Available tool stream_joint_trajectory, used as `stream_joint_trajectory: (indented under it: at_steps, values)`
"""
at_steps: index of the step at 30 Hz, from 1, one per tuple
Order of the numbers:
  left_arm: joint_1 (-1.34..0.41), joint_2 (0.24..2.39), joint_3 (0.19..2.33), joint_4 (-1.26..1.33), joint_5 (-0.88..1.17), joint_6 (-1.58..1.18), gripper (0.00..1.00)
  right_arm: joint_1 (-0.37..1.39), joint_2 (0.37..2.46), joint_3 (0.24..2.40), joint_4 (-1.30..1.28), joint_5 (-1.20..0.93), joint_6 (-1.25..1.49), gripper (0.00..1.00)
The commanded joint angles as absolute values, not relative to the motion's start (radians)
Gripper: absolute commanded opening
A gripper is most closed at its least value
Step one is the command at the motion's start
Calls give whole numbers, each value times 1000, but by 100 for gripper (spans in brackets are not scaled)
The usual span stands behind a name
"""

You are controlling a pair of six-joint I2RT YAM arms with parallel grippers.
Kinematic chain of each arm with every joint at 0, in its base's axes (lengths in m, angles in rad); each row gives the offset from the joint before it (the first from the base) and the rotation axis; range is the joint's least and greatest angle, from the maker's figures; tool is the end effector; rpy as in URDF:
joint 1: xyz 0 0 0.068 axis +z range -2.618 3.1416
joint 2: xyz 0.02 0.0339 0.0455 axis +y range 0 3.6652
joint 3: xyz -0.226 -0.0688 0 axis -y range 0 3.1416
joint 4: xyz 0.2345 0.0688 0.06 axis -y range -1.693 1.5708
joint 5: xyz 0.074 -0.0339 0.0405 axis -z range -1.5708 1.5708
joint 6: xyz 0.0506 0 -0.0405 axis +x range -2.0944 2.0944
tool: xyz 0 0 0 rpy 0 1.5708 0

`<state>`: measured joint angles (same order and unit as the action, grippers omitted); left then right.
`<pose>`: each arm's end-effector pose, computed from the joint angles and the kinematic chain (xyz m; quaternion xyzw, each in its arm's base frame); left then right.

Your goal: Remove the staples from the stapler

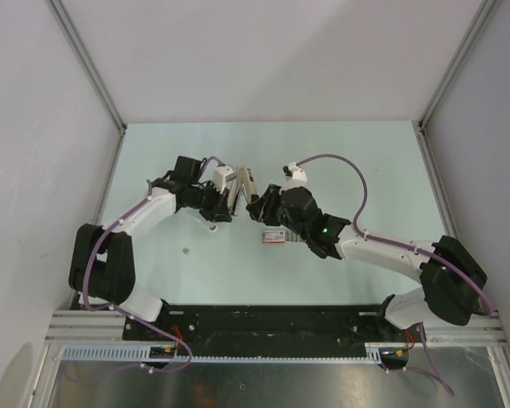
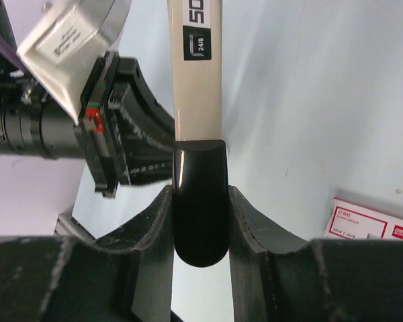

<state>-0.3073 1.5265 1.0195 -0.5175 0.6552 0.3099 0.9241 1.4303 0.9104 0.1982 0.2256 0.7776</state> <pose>0.2799 -0.1212 0.1804 0.3596 0.8423 -0.3095 0.2558 0.2131 0.2635 0.2339 0.0066 0.8087 0.3766 0.4517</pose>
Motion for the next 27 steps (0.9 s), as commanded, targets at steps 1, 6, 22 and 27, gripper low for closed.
stream_joint_trajectory:
  at_steps: [1, 6, 22, 27]
  values:
    - [-310, 1486, 1053, -483, 603, 373, 3, 941, 1393, 968, 284, 179, 805, 0]
    - [-312, 1476, 1055, -483, 539, 436, 0, 937, 1371, 935, 237, 155, 803, 0]
    - [-433, 1401, 948, -343, 182, 727, 0, 830, 1307, 776, 252, -60, 722, 0]
    - [-515, 1360, 841, -184, 1, 859, 0, 819, 1305, 752, 276, -83, 668, 0]
